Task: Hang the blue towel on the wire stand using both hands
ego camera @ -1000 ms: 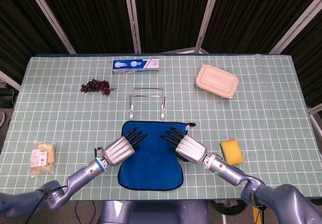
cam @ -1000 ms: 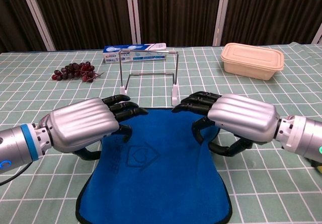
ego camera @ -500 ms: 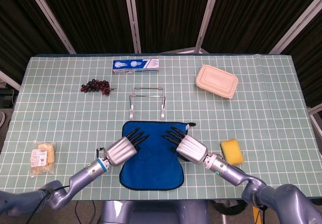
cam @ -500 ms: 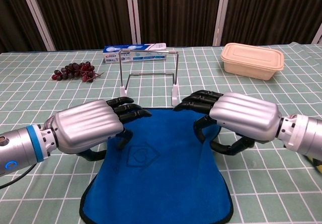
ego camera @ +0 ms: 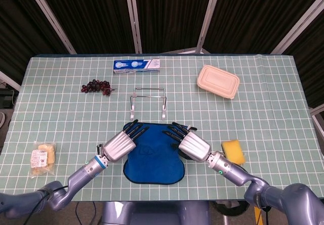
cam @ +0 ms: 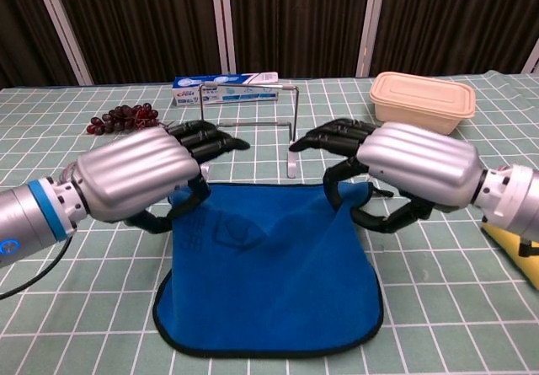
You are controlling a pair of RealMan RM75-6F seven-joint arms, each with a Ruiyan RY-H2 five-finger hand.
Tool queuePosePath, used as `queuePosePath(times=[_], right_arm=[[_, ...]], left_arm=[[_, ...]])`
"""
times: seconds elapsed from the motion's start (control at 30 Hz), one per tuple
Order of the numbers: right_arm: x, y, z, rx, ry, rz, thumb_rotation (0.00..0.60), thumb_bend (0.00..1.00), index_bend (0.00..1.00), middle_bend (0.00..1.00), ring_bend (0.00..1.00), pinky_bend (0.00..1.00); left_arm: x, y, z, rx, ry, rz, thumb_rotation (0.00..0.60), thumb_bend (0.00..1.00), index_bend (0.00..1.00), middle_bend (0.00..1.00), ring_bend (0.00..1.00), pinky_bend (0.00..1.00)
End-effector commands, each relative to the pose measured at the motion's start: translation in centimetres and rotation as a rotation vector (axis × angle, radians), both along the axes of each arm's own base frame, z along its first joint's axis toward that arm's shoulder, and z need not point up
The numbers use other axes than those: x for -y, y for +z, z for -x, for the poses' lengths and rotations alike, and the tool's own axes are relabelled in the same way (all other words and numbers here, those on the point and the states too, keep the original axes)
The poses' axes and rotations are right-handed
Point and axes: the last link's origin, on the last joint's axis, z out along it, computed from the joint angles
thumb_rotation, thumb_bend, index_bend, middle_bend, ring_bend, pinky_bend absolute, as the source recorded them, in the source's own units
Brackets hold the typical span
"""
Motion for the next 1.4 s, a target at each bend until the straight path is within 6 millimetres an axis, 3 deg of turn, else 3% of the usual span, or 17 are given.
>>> queuePosePath(times=[0.03,0.43,0.47,0.87,1.13,1.4], right_arm=[[1.1,2.6,-1.5,0.054,0.003,0.056,0.600,0.50,0.63,0.07,0.00,0.00],[2.6,8.4,-5.5,0.124,0.019,0.162,0.600,0.50,0.63,0.07,0.00,0.00],[3.2,9.4,-6.2,0.133,0.023,0.192,0.600,0.50,0.63,0.07,0.00,0.00],[7.2,13.3,-10.4,0.181,-0.042,0.271,0.600,0.50,0.63,0.07,0.00,0.00],[10.0,13.2,-12.1,0.203,-0.101,0.274,0.600,0.50,0.63,0.08,0.00,0.00],[12.2,11.4,-12.0,0.180,-0.162,0.256,0.600,0.50,0.63,0.08,0.00,0.00]], left_arm=[[-0.7,1.9,-0.7,0.087,0.026,-0.039,0.600,0.47,0.78,0.00,0.00,0.00],[-2.3,6.3,-3.4,0.212,0.053,-0.111,0.600,0.47,0.78,0.00,0.00,0.00],[-2.9,7.1,-4.4,0.256,0.056,-0.128,0.600,0.47,0.78,0.00,0.00,0.00],[-6.7,10.0,-9.0,0.332,0.087,-0.214,0.600,0.47,0.78,0.00,0.00,0.00],[-9.6,10.9,-10.1,0.309,0.121,-0.270,0.600,0.47,0.78,0.00,0.00,0.00],[-11.9,10.4,-9.0,0.296,0.180,-0.290,0.600,0.47,0.78,0.00,0.00,0.00]])
